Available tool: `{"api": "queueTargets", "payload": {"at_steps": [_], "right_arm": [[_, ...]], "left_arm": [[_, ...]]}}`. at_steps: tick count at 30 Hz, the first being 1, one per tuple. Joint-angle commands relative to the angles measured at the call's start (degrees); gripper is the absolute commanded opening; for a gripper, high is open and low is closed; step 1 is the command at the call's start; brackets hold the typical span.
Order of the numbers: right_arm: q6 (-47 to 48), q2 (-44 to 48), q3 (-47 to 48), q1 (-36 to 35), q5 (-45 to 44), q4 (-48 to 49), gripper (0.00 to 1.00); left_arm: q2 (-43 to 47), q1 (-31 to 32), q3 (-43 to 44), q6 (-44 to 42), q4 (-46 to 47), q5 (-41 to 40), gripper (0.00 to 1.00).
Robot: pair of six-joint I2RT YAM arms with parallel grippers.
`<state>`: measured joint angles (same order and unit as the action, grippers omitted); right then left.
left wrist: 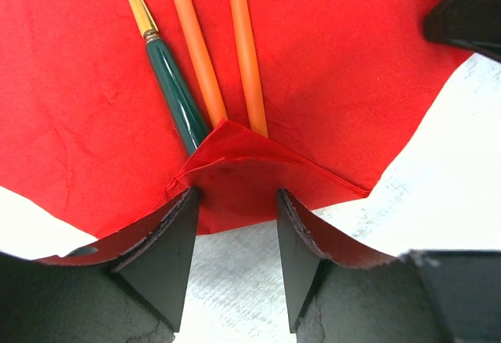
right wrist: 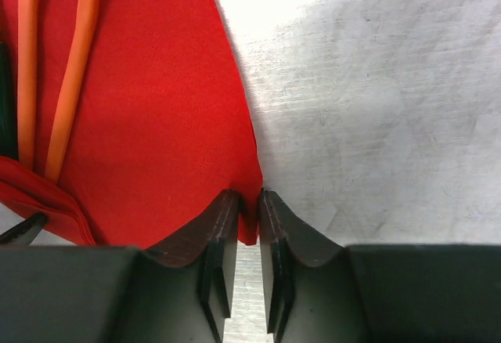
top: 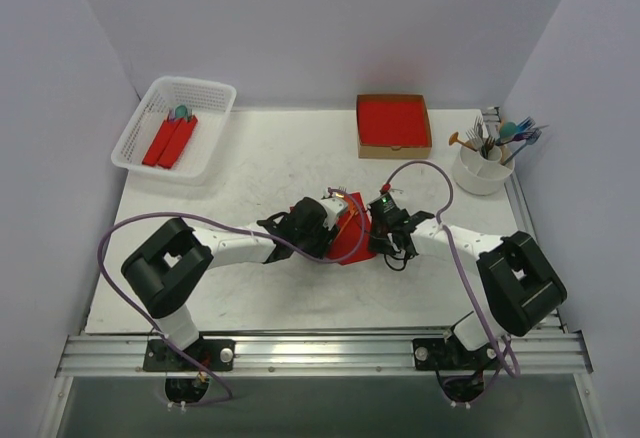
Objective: Place the utensils on the paper napkin and roll it up
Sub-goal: Roll the napkin at the center of the board.
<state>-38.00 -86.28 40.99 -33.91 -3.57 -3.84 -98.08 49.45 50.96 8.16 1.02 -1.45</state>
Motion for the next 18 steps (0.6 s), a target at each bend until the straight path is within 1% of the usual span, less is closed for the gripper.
{"api": "queueTargets", "payload": {"at_steps": [1,2,3,7,8,12,18], "right_arm": [[-1.11,0.23,-0.48,-0.1,0.49,-0.48,0.17],[-0.94,0.67,-0.39,-0.02,0.93,0.05,0.12],[-0.85,1.02,-0.3,0.16,1.72,0.23,0.1],[-0.76,4.62,0.32,0.42,3.05,2.16,0.04],[-0.76,5.24,0.4,0.6,4.87,2.69,0.02],[-0.76,7.61,1.11,0.95,7.35,3.4,0.0],[-1.73,9.02,1.72,1.04,10.69,7.87,0.0]], "left_arm": [[0.61,0.12,2.04,-0.96,0.65,0.92,0.53],[0.53,0.12,1.95,-1.04,0.65,0.93,0.53],[0.44,0.03,1.95,-1.04,0.83,0.93,0.53],[0.0,0.03,2.21,-1.04,0.92,1.01,0.53],[0.0,0.03,2.13,-1.04,0.92,1.01,0.53],[-0.35,0.12,2.3,-1.13,1.01,1.01,0.53],[-1.06,0.12,2.21,-0.96,1.27,1.19,0.53]]}}
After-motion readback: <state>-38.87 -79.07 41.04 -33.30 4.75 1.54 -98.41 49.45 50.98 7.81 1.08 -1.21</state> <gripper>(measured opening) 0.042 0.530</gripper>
